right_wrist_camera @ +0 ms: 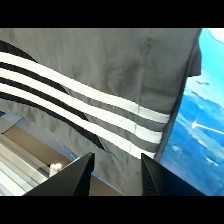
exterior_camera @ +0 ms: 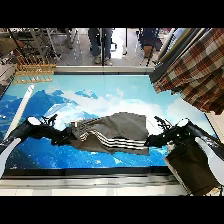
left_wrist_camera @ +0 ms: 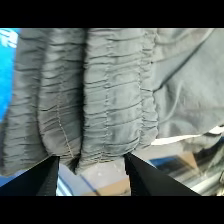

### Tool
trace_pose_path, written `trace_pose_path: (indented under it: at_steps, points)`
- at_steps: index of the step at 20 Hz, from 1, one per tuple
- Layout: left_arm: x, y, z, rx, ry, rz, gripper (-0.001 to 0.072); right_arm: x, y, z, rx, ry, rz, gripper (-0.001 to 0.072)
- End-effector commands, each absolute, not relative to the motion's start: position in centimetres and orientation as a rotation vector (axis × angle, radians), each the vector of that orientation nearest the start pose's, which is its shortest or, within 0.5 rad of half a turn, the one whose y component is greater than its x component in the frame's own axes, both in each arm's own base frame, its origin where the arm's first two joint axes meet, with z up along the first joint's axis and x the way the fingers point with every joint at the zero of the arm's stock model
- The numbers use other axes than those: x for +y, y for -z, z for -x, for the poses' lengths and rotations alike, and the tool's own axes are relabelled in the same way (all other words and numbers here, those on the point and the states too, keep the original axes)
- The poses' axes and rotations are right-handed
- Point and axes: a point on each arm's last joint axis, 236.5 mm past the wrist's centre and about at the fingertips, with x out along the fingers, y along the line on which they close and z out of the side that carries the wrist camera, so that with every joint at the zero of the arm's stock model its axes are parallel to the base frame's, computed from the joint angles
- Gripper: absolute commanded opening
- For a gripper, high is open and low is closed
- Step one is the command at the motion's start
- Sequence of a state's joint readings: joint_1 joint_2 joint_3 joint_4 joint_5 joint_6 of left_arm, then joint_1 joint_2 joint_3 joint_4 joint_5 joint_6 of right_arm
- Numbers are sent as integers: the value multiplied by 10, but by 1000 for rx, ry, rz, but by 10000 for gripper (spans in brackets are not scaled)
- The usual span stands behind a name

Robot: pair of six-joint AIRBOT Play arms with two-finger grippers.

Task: Fold the clothes and pants, and hang the long-sleeved shirts on hangers.

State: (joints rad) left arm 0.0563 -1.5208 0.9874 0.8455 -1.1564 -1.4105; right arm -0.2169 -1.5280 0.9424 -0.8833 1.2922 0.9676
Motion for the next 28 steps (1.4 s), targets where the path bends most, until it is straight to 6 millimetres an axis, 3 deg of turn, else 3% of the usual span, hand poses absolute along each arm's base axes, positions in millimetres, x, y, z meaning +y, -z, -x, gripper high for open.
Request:
trace_pose_path:
  at_steps: [1,4,7,14,17,19,20,21,24,26,28]
  points:
    - [-119,76,-342,1548,334,673,440,78,88,-315,1521,-604,-475,361]
    - [-102,61,-352,1485,305,696,440,77,89,-316,1515,-598,-473,361]
    - [-98,64,-352,1486,294,701,440,77,89,-316,1515,-599,-474,361]
    - [-129,95,-339,1592,332,677,440,78,88,-315,1518,-602,-476,362]
    - [-137,96,-347,1567,333,703,432,79,87,-309,1541,-617,-474,363]
    - [-139,94,-351,1550,335,729,338,78,87,-303,1568,-618,-477,365]
    - [-139,94,-351,1550,336,730,339,77,88,-301,1580,-619,-468,371]
    - [-139,93,-350,1554,338,731,340,73,90,-298,1592,-612,-452,430]
    - [-141,92,-345,1574,350,731,340,58,81,-306,1540,-573,-471,433]
    - [-141,92,-345,1575,351,732,341,41,68,-313,1479,-520,-468,433]
    - [-141,92,-345,1575,352,732,356,23,69,-310,1498,-433,-496,433]
